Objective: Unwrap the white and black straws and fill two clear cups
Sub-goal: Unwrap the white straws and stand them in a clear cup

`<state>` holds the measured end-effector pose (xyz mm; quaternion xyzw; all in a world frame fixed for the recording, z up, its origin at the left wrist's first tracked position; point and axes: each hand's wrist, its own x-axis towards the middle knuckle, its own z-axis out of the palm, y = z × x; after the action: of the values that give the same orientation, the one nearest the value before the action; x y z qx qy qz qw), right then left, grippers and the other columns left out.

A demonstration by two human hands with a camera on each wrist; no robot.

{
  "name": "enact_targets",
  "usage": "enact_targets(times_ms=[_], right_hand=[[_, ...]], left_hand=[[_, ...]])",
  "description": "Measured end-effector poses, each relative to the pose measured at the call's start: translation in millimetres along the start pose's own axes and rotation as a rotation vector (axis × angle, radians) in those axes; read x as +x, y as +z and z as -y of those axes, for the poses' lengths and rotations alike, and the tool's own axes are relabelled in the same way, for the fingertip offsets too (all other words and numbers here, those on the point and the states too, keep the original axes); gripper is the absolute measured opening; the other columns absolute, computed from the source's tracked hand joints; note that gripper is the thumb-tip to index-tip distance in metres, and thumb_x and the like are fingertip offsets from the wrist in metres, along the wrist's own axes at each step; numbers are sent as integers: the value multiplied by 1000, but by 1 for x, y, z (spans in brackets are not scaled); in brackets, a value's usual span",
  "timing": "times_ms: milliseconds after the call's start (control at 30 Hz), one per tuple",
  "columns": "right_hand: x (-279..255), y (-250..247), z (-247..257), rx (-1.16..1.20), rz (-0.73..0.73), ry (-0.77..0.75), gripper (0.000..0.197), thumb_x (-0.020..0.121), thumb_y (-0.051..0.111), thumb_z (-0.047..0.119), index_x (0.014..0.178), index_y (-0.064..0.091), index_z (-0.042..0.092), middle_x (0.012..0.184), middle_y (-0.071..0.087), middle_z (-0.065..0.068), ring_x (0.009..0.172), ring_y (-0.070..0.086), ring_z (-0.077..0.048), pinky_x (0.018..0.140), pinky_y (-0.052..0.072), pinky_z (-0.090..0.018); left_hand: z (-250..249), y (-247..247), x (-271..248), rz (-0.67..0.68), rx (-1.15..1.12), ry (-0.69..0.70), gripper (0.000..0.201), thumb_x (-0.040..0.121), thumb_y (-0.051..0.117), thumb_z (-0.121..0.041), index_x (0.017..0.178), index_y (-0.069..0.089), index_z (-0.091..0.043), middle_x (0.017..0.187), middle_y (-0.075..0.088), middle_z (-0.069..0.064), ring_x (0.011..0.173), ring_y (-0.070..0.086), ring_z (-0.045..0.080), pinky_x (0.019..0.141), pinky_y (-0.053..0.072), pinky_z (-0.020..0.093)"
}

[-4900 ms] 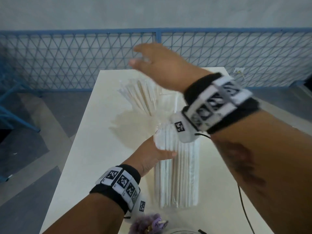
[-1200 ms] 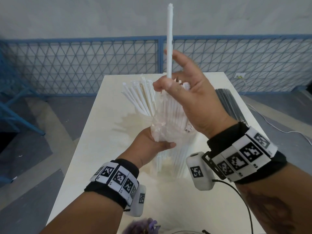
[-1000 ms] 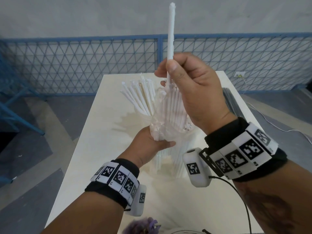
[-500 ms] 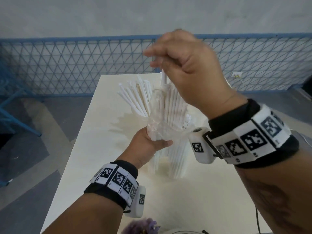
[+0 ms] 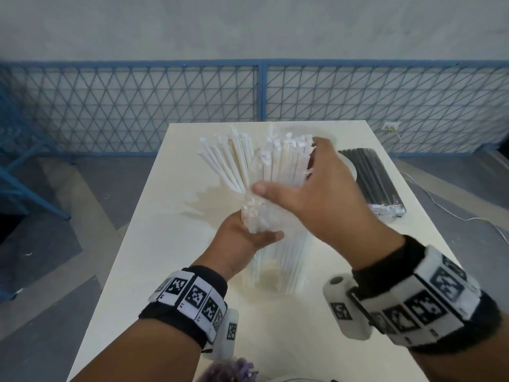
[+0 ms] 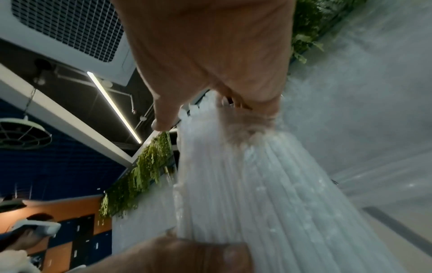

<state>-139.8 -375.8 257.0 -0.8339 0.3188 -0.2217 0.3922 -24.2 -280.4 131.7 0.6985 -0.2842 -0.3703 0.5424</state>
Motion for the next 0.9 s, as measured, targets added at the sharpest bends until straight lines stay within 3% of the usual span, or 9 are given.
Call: enact_targets(times_ms=[33, 167, 300, 367, 467, 600, 700, 800, 900], right_hand=[[4, 5, -1, -18, 49, 28, 77, 60, 79, 62, 114, 37, 28, 95, 54, 19, 85, 54, 5, 64, 42, -11], [17, 21, 0, 0, -17, 19, 53, 71, 79, 53, 96, 50, 17, 85, 60, 2, 75, 59, -12, 63, 51, -24], [24, 23, -6, 182, -61, 31, 32, 80, 77, 32, 94, 57, 11, 84, 69, -12, 76, 68, -27, 71, 57, -46], [26, 17, -6, 285, -98, 33, 23, 81, 77, 24, 93, 58, 17, 84, 71, -6, 76, 70, -21, 72, 59, -44], [31, 4, -4, 419, -56, 23, 28, 80, 79, 18, 102, 63, 19, 94, 74, -2, 83, 73, -14, 77, 61, -40], [36, -25, -4, 344, 289, 43, 33, 75, 82, 18, 106, 70, 11, 98, 77, -3, 91, 74, -17, 88, 58, -41], [39, -42, -1, 266, 450, 12, 34, 73, 82, 14, 106, 72, 12, 100, 77, 0, 95, 73, -14, 91, 55, -36], [39, -42, 4, 258, 470, -35, 30, 74, 81, 12, 103, 73, 10, 100, 77, 0, 96, 72, -11, 86, 56, -24], [40, -40, 10, 456, 407, -46, 43, 70, 80, 17, 107, 68, -1, 107, 74, -12, 101, 71, -22, 87, 57, -32]], left_hand=[[-1, 1, 0, 3, 7, -7, 21, 78, 87, -26, 88, 68, -22, 67, 69, -20, 75, 66, 9, 80, 50, 28], [-4, 2, -4, 72, 4, -5, 37, 81, 84, -25, 115, 72, -24, 108, 78, -7, 107, 72, 13, 103, 52, 41], [-6, 0, -6, 112, 12, -18, 39, 77, 87, -24, 114, 73, -22, 108, 79, -5, 105, 73, 13, 105, 52, 44], [-7, 0, -4, 119, 14, -17, 45, 71, 89, -28, 112, 74, -21, 107, 79, -3, 105, 74, 15, 105, 52, 46], [-9, -1, -3, 120, 23, -14, 44, 70, 88, -27, 111, 75, -21, 108, 79, -2, 105, 74, 16, 105, 52, 47], [-9, -2, -6, 140, 65, -19, 34, 79, 86, -19, 110, 75, -21, 104, 80, -7, 100, 74, 8, 103, 53, 39], [-14, -4, -7, 212, 109, -22, 33, 80, 85, -18, 110, 75, -24, 104, 80, -10, 98, 73, 3, 98, 53, 29], [-17, -5, -7, 285, 134, -33, 36, 81, 85, -20, 114, 74, -24, 108, 79, -10, 105, 72, 5, 104, 51, 32], [-14, -5, -7, 307, 116, -40, 38, 79, 87, -18, 114, 75, -23, 110, 79, -6, 108, 72, 11, 108, 50, 40]])
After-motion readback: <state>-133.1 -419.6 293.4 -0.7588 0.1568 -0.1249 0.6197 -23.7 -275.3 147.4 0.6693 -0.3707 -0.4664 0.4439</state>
